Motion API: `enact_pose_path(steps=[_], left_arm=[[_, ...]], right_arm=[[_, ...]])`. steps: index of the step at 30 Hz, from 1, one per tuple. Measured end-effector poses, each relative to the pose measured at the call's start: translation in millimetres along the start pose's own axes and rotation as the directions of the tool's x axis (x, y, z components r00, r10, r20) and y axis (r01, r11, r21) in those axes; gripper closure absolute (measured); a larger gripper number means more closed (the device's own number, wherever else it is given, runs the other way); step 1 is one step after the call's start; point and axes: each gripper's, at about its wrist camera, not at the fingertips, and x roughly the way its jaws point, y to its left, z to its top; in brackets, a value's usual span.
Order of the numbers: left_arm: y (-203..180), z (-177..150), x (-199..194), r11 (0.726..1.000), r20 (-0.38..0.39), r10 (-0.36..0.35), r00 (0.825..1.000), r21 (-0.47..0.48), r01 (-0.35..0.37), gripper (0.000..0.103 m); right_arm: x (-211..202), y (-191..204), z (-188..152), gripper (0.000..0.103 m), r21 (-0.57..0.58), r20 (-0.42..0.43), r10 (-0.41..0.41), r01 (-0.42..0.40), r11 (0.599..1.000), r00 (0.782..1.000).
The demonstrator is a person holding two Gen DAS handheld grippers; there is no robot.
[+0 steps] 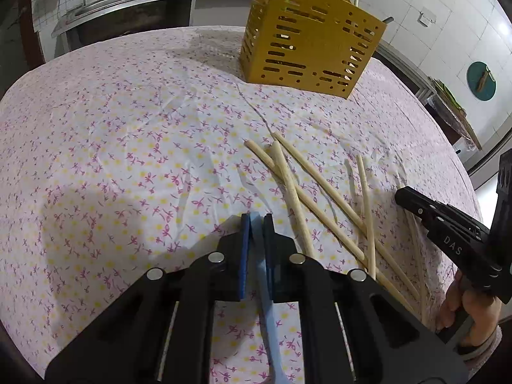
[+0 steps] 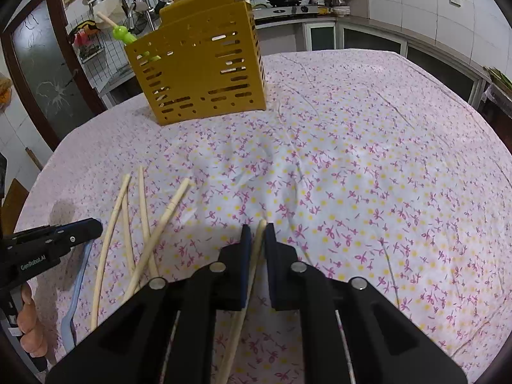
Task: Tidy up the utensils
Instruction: 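Grasp the light-blue spatula with the left tool while the right tool grasps a chopstick, then lift the spatula and chopstick and carry both over the yellow holder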
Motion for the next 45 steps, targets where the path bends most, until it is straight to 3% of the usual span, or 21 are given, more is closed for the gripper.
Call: enact_pose_path(steps=[12,19,30,33,40,42,43,45], left_arm=[[-1,2,-21,1.000,0.079,-0.022,0.997,-0.006,0.023,0.096],[-4,5,-48,1.000,0.166,-0.022,0.986,0.007,0.021,0.097],[-3,11,-60,0.999,0.193,-0.037,0.981,-0.013,0.040,0.097],[-4,13,-59,0.999,0.184,-0.034,0.982,-0.008,0.036,0.097],[0,7,-44,0.999,0.142,-0.030,0.989,-0.022,0.033,0.097],[1,5,-42,0.999,0.141,-0.023,0.990,-0.021,0.026,0.097],[1,4,-40,1.000,0.138,-0.023,0.990,-0.018,0.026,0.097],[0,2,-39,1.000,0.132,-0.024,0.991,-0.014,0.026,0.097]], right_arm=[[-14,-4,4,0.095,0.020,0.046,0.043,-0.044,0.999,0.998],[-31,-5,14,0.095,0.018,0.075,0.069,-0.071,0.997,0.995],[-59,-3,34,0.096,0.000,0.151,0.108,-0.109,0.994,0.983],[-49,0,38,0.096,-0.027,0.058,0.102,-0.101,0.995,0.993],[-18,5,15,0.094,-0.028,-0.004,0.020,-0.020,0.999,1.000],[-12,8,10,0.074,-0.053,-0.003,-0.009,0.009,0.999,1.000],[-12,10,8,0.049,-0.061,0.004,-0.023,0.023,0.998,1.000],[-14,11,5,0.044,-0.072,0.029,-0.041,0.043,0.997,0.999]])
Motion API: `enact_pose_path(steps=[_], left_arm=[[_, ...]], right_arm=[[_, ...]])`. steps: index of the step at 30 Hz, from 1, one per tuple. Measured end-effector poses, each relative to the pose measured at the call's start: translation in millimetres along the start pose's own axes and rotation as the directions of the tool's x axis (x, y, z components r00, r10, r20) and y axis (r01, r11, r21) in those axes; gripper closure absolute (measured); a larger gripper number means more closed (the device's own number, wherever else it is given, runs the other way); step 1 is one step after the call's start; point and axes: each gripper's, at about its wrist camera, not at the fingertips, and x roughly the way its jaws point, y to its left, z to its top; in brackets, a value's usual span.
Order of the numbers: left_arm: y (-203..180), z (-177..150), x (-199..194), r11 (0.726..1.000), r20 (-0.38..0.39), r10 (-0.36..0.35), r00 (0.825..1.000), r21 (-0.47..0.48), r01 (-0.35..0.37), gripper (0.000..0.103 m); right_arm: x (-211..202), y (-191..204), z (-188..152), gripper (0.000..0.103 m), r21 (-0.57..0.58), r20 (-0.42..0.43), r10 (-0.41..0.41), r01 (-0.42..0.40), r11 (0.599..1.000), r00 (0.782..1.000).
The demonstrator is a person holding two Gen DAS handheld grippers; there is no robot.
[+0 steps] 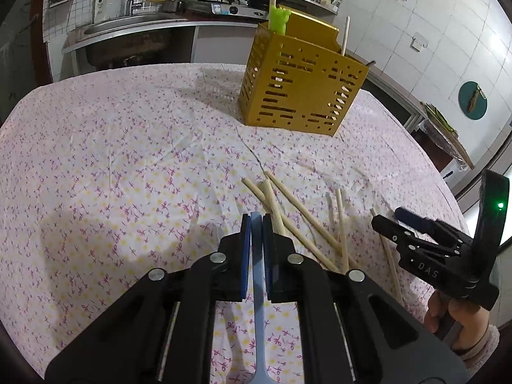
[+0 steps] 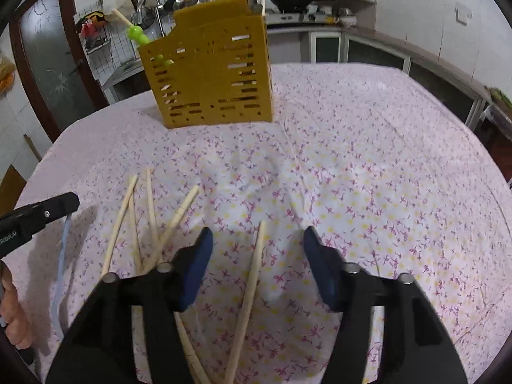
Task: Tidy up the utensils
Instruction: 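Lift the spatula and chopstick and carry both over the yellow holder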
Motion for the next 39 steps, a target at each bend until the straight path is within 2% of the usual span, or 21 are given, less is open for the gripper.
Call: enact_pose_path(steps=[1,2,4,10,11,14,18,22,29,32,34,39], left_arm=[[0,-1,1,1.000,-0.002,0.001,1.000,0.004,-0.001,0.097],[-1,-1,2,1.000,-0.005,0.003,1.000,0.005,-0.003,0.097],[-1,-2,4,1.000,-0.011,0.004,1.000,0.004,-0.004,0.097],[1,-3,7,1.000,-0.017,0.007,1.000,0.004,-0.007,0.097],[1,-3,7,1.000,-0.018,0.008,1.000,0.006,-0.007,0.097],[0,-3,7,1.000,-0.017,0.009,1.000,0.006,-0.009,0.097],[-1,0,2,1.000,-0.002,0.005,1.000,0.008,-0.005,0.097],[-3,4,-5,1.000,0.013,-0.007,1.000,-0.001,0.007,0.097],[-3,13,-17,1.000,0.052,-0.021,0.998,-0.015,0.022,0.097],[-4,18,-20,0.999,0.067,-0.041,0.997,-0.022,0.042,0.097],[-7,23,-24,0.998,0.086,-0.056,0.995,-0.025,0.059,0.097],[-18,34,-34,0.998,0.134,-0.068,0.989,0.007,0.067,0.097]], right_arm=[[1,2,-1,0.050,-0.013,-0.004,-0.016,0.016,1.000,1.000],[3,2,-1,0.065,-0.017,-0.018,-0.014,0.013,1.000,1.000],[9,1,-4,0.077,-0.005,-0.051,-0.004,0.003,1.000,0.999],[12,11,-7,0.079,-0.077,-0.062,-0.063,0.058,0.995,0.996],[13,11,-5,0.087,-0.080,-0.070,-0.060,0.055,0.995,0.996],[15,8,0,0.097,-0.074,-0.089,-0.053,0.046,0.996,0.995],[9,0,5,0.097,-0.029,-0.095,-0.001,-0.002,1.000,0.995],[-10,-9,14,0.097,0.017,-0.049,0.067,-0.066,0.998,0.997],[-28,-21,31,0.097,0.080,0.054,0.132,-0.136,0.988,0.990],[-38,-27,38,0.097,0.106,0.121,0.198,-0.211,0.972,0.973],[-43,-29,43,0.097,0.108,0.167,0.213,-0.232,0.967,0.963],[-62,-30,54,0.097,0.083,0.286,0.208,-0.240,0.967,0.935]])
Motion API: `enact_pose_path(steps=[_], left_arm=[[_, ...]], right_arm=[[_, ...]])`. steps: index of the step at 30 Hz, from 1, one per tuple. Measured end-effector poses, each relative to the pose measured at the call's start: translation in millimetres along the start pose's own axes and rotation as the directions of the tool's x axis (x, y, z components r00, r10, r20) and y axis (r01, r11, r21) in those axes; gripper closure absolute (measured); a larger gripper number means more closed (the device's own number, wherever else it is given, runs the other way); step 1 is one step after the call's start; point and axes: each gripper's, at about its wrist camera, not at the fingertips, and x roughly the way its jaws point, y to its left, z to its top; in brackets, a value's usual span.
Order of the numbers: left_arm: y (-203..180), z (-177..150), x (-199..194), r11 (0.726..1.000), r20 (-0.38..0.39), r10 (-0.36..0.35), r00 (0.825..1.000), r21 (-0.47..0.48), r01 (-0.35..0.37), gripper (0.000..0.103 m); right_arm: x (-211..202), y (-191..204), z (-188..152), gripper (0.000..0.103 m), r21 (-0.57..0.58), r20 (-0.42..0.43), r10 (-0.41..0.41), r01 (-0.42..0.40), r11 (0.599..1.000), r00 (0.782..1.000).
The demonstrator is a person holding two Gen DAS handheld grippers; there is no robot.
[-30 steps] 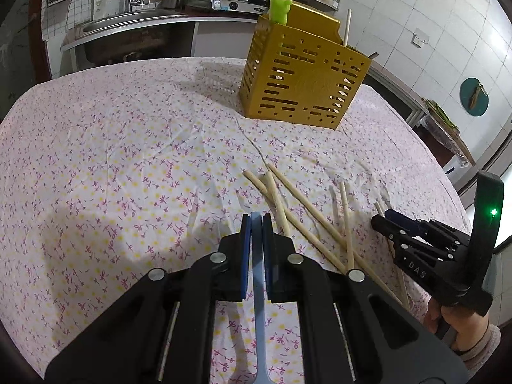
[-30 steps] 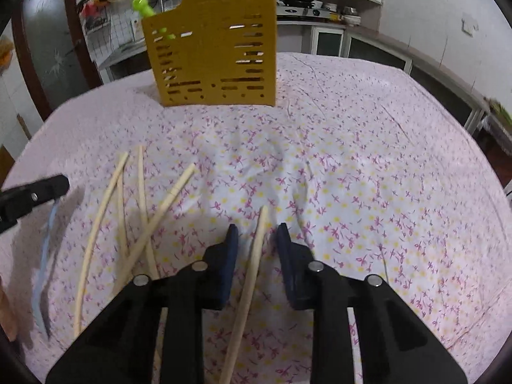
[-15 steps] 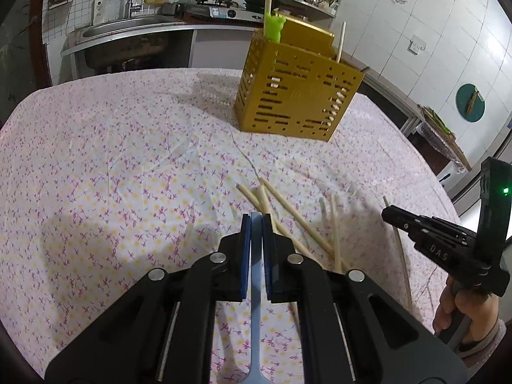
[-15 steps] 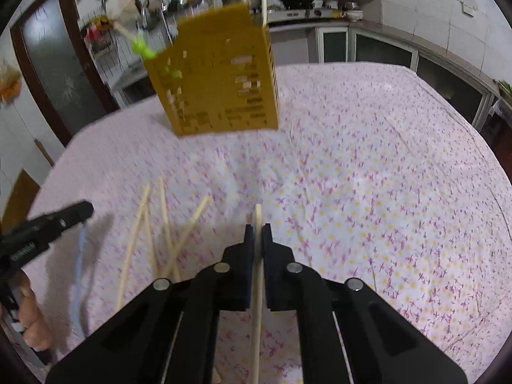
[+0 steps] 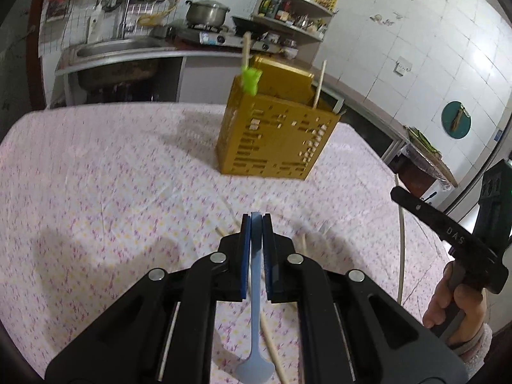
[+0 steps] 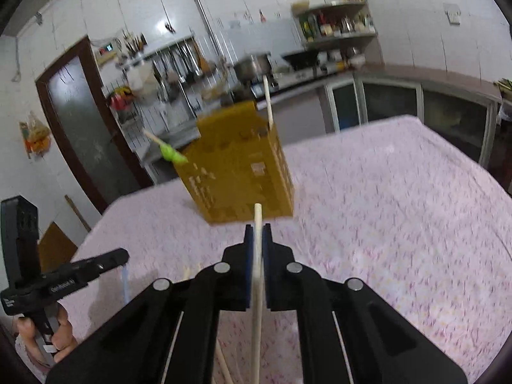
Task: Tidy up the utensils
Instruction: 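Lift the spatula and chopstick and carry both over the yellow holder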
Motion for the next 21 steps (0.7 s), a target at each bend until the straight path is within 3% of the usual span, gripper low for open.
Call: enact_pose_path(steps=[5,13,21], left_arm=[[-12,17,-7,0.999,0.048,0.000,0.999,0.035,-0.002,0.097],[-25,53,-12,0.997,0.116,0.007,0.993,0.072,-0.016,0.097],[-38,94,-15,0.995,0.173,0.005,0.985,0.101,-0.023,0.097]], right_arm=[[-11,6,16,0.097,-0.051,0.120,-0.012,0.019,0.999,0.993],[-4,1,41,0.097,-0.085,0.224,-0.021,0.041,0.996,0.974],[-5,20,79,0.097,-0.148,0.363,-0.010,0.068,0.987,0.932]])
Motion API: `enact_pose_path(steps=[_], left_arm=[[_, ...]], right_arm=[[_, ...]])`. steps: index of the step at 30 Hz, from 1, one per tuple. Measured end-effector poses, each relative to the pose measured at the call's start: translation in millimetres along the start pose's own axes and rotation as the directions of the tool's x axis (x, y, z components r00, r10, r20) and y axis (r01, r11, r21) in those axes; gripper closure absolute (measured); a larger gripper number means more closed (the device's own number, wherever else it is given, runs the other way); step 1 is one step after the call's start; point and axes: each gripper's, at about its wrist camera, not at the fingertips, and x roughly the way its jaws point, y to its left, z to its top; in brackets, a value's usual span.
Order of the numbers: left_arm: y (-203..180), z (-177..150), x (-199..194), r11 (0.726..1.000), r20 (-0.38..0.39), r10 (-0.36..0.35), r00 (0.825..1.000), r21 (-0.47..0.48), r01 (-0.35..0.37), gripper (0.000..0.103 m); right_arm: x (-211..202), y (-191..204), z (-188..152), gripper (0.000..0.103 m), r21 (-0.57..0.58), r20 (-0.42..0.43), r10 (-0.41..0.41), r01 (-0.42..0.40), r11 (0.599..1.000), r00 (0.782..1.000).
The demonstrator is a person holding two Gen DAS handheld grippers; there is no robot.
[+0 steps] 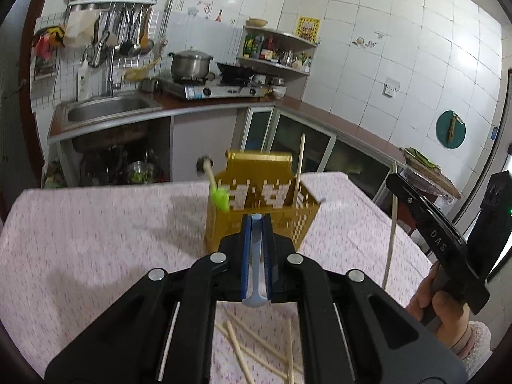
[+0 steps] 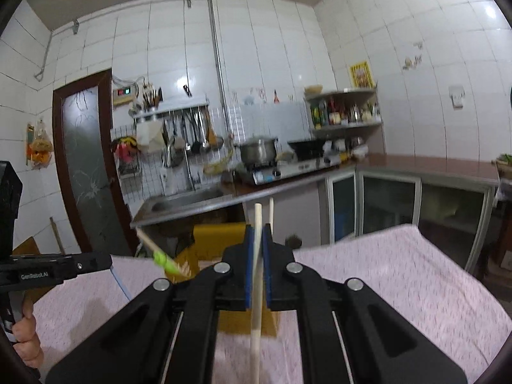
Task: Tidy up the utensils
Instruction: 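Lift the spatula and chopstick and carry both over the yellow holder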
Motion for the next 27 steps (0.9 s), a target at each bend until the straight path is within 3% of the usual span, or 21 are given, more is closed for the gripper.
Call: enact_pose_path(steps=[9,16,23,27], left_arm=[[-18,58,-12,0.998,0.089,0.012,0.996,0.056,-0.017,0.097],[-25,98,-10,0.994,0.145,0.043,0.988,0.093,-0.057,0.097],[-18,107,22,0.995,0.130,0.055,0.990,0.074,-0.065,0.097],[-14,101,43,0.992,0.104,0.084,0.991,0.085,-0.094,0.097]], right_arm=[[28,1,46,0.097,0.056,0.185,0.020,-0.031,0.998,0.983],[45,4,70,0.097,0.086,0.311,-0.066,0.042,0.995,0.948],[57,7,76,0.097,0.135,0.413,-0.145,0.096,0.986,0.899],[66,16,75,0.097,0.120,0.441,-0.151,0.108,0.987,0.885]])
